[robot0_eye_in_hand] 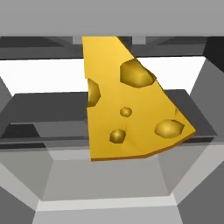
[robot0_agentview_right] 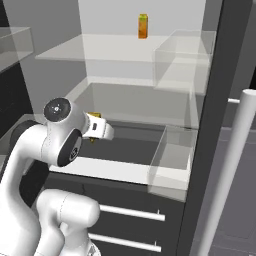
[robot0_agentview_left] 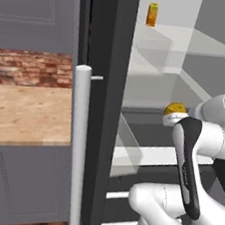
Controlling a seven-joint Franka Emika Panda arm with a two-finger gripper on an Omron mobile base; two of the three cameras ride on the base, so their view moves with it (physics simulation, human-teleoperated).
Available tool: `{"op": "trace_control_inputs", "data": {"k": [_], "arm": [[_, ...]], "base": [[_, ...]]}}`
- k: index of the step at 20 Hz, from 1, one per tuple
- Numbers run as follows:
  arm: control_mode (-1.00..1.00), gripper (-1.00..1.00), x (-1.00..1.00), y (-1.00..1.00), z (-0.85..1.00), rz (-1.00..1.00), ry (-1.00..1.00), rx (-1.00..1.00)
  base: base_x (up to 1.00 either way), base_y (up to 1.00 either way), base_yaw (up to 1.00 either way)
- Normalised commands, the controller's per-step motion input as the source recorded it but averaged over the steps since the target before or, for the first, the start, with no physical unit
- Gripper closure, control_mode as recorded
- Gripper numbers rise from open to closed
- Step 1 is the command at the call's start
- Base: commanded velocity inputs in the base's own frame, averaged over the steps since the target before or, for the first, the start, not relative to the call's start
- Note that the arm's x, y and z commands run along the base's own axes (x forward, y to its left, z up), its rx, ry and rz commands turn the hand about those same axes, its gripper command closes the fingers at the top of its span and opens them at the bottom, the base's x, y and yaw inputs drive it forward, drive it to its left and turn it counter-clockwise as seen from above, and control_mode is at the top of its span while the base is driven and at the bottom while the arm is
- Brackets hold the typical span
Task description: Pick the cheese from the fridge and the cheese grater from the cabinet and place them next to the salad bowl.
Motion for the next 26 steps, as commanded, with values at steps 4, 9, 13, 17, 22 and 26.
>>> {"op": "trace_control_inputs", "data": {"k": [4,9,13,17,22,26], "arm": [[1.0,1.0,0.0,0.0,0.0,0.0,0.0,0.0],[1.0,1.0,0.0,0.0,0.0,0.0,0.0,0.0],[1.0,1.0,0.0,0.0,0.0,0.0,0.0,0.0],[1.0,1.0,0.0,0.0,0.0,0.0,0.0,0.0],[1.0,1.0,0.0,0.0,0.0,0.0,0.0,0.0],[1.0,1.0,0.0,0.0,0.0,0.0,0.0,0.0]], "base": [[-0.62,0.0,-0.02],[-0.65,0.0,-0.05],[-0.64,0.0,-0.05],[-0.64,0.0,-0.04],[-0.54,0.0,-0.02],[-0.43,0.0,0.07]]}}
